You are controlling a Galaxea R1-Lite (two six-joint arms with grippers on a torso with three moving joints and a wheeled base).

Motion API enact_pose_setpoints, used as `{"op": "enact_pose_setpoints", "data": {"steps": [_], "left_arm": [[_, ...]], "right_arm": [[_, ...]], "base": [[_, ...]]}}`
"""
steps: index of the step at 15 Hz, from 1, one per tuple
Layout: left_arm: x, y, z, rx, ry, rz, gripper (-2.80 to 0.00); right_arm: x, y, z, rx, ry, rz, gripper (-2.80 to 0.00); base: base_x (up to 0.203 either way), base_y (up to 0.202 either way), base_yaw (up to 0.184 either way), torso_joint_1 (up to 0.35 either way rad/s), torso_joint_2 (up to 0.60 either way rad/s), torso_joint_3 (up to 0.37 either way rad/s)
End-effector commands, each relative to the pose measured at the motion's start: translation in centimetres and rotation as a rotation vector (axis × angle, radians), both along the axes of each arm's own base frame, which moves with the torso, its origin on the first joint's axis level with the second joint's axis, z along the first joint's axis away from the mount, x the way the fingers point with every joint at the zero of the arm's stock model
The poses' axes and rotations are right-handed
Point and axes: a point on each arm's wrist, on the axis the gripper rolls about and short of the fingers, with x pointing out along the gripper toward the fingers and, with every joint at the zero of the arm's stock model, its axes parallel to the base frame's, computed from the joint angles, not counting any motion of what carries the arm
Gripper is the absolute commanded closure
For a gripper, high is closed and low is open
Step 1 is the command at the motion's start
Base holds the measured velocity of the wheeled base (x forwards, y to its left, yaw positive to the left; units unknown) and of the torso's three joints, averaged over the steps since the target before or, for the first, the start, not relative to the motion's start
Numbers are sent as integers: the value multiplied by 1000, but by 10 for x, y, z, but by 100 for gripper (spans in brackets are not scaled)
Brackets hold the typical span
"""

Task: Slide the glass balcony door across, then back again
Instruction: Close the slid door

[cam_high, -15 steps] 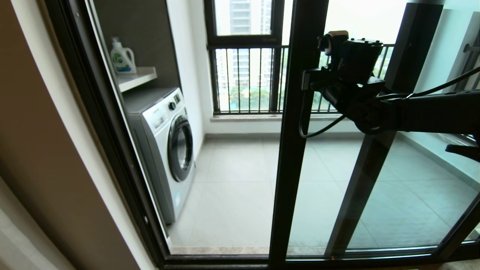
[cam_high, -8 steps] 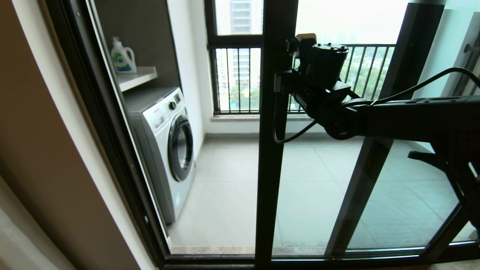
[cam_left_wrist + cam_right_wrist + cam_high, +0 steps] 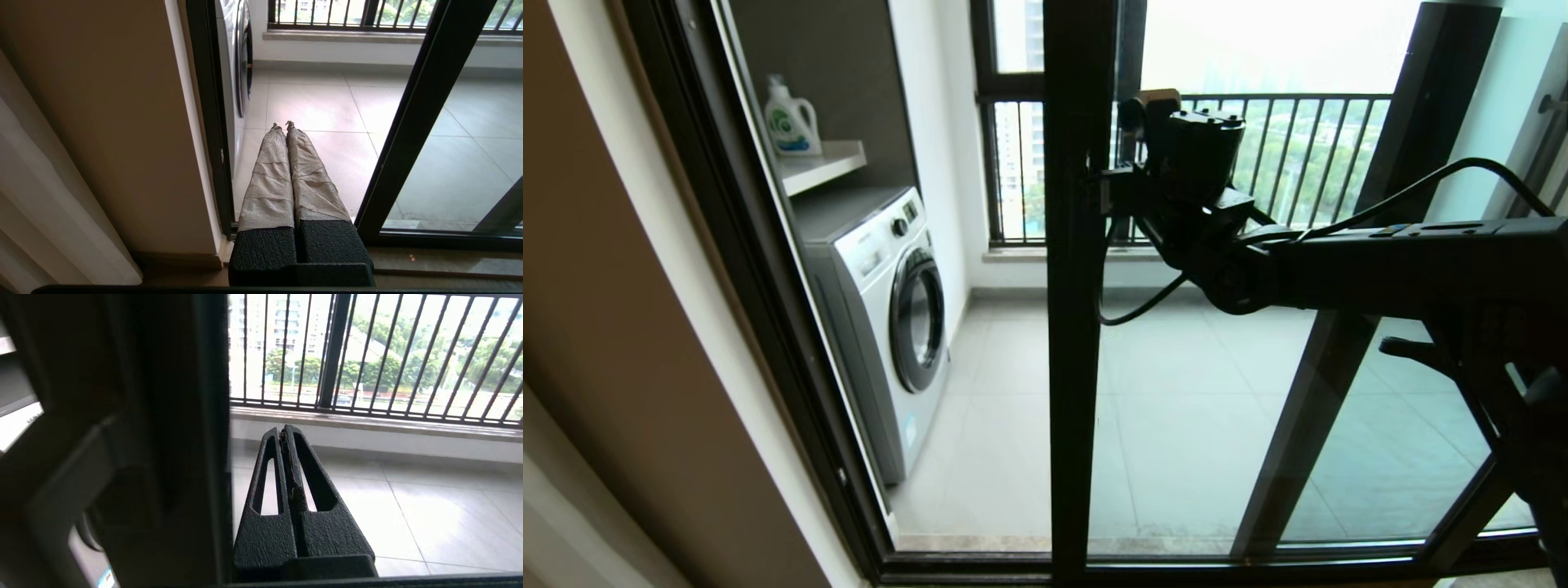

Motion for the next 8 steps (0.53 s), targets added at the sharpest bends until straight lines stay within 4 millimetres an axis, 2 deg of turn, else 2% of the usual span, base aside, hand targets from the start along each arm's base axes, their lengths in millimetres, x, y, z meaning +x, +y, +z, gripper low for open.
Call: {"op": "enact_pose_setpoints", "data": {"steps": [1,3,5,8], "left_arm": [[0,0,0,-1,-1,1,0],[0,0,0,-1,-1,1,0],[0,0,0,-1,-1,1,0],[0,0,0,-1,-1,0,0]], "right_arm": [[-12,-12,25,30,-47,-18,0],[-31,-27,48,44,-73,-30,0],[-61,-46,67,44,-76,-34,0],[-117,-80,85,51,-72,-41,0]], "base": [[0,0,0,0,0,0],[0,0,0,0,0,0],[0,0,0,0,0,0],[0,0,0,0,0,0]]}}
